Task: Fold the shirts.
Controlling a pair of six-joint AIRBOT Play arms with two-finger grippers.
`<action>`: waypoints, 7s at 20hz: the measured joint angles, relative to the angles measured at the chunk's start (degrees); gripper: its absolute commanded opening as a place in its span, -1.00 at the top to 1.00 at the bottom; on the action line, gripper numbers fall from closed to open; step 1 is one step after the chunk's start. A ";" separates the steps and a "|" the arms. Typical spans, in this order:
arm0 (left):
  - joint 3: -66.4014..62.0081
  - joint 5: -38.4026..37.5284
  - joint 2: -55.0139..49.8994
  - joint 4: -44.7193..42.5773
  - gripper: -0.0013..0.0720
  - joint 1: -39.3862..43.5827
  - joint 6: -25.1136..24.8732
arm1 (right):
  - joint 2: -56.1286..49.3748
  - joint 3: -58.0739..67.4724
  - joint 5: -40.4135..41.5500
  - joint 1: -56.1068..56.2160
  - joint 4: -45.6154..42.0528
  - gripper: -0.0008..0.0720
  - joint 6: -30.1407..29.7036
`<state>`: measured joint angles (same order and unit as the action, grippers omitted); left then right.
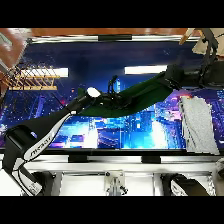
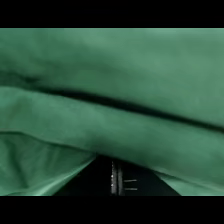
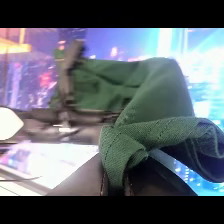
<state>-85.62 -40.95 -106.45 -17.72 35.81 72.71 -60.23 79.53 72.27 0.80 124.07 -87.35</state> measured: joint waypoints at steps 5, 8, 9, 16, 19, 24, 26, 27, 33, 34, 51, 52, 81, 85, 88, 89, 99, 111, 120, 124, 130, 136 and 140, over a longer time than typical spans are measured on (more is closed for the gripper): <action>-0.02 -1.66 1.70 -0.61 0.88 -2.95 0.15 | 0.63 0.00 -1.44 2.89 -3.89 0.76 2.34; 0.00 -10.01 6.71 -9.20 0.88 -9.49 3.39 | -1.70 0.00 -5.01 4.70 -4.39 0.76 2.73; -0.02 -13.00 9.03 -12.79 0.88 -12.11 4.37 | -3.21 0.00 -7.19 5.97 -4.35 0.76 2.75; -0.02 -25.33 30.86 -33.94 0.88 -36.28 8.57 | -19.30 0.37 -29.57 21.75 2.05 0.76 2.80; -0.02 -28.35 38.23 -36.63 0.88 -45.79 8.83 | -28.02 3.21 -36.09 28.46 4.83 0.76 2.99; -0.02 -30.64 44.41 -38.27 0.88 -54.16 8.98 | -40.81 10.23 -41.09 35.17 7.34 0.09 6.64; -0.02 -30.91 45.07 -38.62 0.88 -55.21 9.01 | -43.91 11.65 -41.75 36.89 8.46 -0.50 7.76; 0.04 -31.04 45.24 -38.69 0.88 -55.47 9.01 | -44.85 12.07 -41.44 37.33 8.96 -0.50 8.22; 0.11 -31.26 45.51 -38.84 0.87 -56.22 8.90 | -42.73 13.11 -27.63 31.65 1.70 -0.51 7.02; 0.11 -31.26 45.46 -38.84 0.87 -56.24 8.55 | -41.72 13.11 -23.04 29.35 -2.01 -0.77 6.99; 0.17 -31.08 45.20 -38.75 0.87 -55.82 7.50 | -49.83 10.51 -3.85 13.03 1.84 0.04 0.07; 0.17 -31.06 45.22 -38.56 0.87 -55.82 7.50 | -50.23 10.43 -4.50 13.22 1.95 0.64 -0.42; 0.17 -31.10 45.22 -37.53 0.87 -55.80 7.30 | -20.15 28.52 2.47 -16.83 -1.86 0.76 1.11; 0.17 -31.12 45.22 -37.53 0.87 -55.80 7.30 | -21.09 28.55 -2.91 -17.88 -7.54 0.76 1.18; 0.17 -31.12 45.22 -37.53 0.87 -55.80 7.30 | -22.49 28.55 -6.54 -18.03 -12.57 0.76 1.44; 0.17 -31.15 45.22 -37.53 0.87 -55.80 7.30 | -22.95 28.55 -7.72 -18.08 -14.43 0.76 1.46; 0.17 -31.28 45.22 -37.53 0.87 -55.80 7.45 | -26.86 28.55 -18.12 -18.69 -26.99 0.76 1.55; 0.17 -31.26 45.22 -37.53 0.87 -55.80 7.50 | -27.47 28.57 20.81 -25.88 -38.84 0.76 0.76; 0.17 -31.15 45.22 -37.53 0.87 -55.80 5.57 | -23.17 24.68 31.45 -26.77 -41.42 0.76 3.52; 0.17 -31.15 45.22 -37.53 0.87 -55.80 5.09 | -18.27 13.00 32.28 -26.88 -45.81 0.76 3.91; 0.17 -31.12 45.22 -37.35 0.87 -55.80 4.92 | -12.17 -3.80 30.12 -30.97 -49.57 0.76 4.72; 0.17 -31.12 45.22 -37.16 0.87 -55.80 4.92 | -10.14 -13.25 24.92 -32.70 -48.94 -0.56 6.80; 0.17 -31.26 45.22 -37.16 0.88 -55.56 4.85 | -9.31 -14.32 25.18 -32.87 -52.15 -0.56 5.27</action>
<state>-85.45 -72.20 -61.23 -54.87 -19.75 77.56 -69.54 65.21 97.45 -32.08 71.92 -82.08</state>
